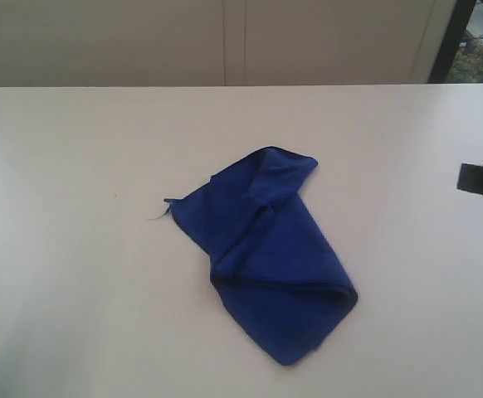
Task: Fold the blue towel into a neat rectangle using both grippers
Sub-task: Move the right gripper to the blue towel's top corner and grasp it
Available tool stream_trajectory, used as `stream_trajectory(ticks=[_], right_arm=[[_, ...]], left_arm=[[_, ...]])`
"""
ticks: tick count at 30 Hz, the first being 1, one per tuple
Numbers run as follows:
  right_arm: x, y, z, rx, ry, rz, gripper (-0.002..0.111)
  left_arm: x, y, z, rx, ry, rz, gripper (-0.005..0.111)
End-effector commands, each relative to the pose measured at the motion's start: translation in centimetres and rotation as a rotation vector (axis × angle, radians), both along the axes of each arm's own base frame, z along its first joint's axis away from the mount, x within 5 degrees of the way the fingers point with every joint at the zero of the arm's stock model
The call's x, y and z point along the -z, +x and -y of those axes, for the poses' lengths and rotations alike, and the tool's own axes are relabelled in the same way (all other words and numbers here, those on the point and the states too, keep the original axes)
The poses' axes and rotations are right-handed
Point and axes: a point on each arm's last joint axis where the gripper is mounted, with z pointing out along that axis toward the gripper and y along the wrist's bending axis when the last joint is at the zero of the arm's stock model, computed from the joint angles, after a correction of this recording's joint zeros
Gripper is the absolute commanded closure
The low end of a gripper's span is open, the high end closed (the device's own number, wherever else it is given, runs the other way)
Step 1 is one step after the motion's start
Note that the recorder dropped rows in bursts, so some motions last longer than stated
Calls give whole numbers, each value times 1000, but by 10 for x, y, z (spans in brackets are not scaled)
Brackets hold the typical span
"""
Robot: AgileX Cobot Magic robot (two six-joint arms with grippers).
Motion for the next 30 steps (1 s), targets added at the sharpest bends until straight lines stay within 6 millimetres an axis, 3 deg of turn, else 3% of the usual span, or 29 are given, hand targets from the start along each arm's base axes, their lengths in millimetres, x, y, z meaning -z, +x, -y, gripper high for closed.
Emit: stream_trajectory(ticks=[1, 11, 18, 23, 28, 30], right_arm=[[10, 28, -5, 30, 88, -122, 108], [40, 83, -57, -225, 349, -363, 108], [88, 120, -80, -230, 638, -512, 108], [114, 136, -88, -154, 864, -548, 93], [135, 146, -96, -150, 878, -611, 77], [139, 152, -104, -157, 882, -629, 77]], left_arm=[[1, 0, 0, -7, -11, -4, 107], [1, 0, 0, -7, -11, -4, 107], [1, 0, 0, -7, -11, -4, 107], [1, 0, 0, -7, -11, -4, 107], [1, 0, 0, -7, -11, -4, 107], [1, 0, 0, -7, -11, -4, 107]])
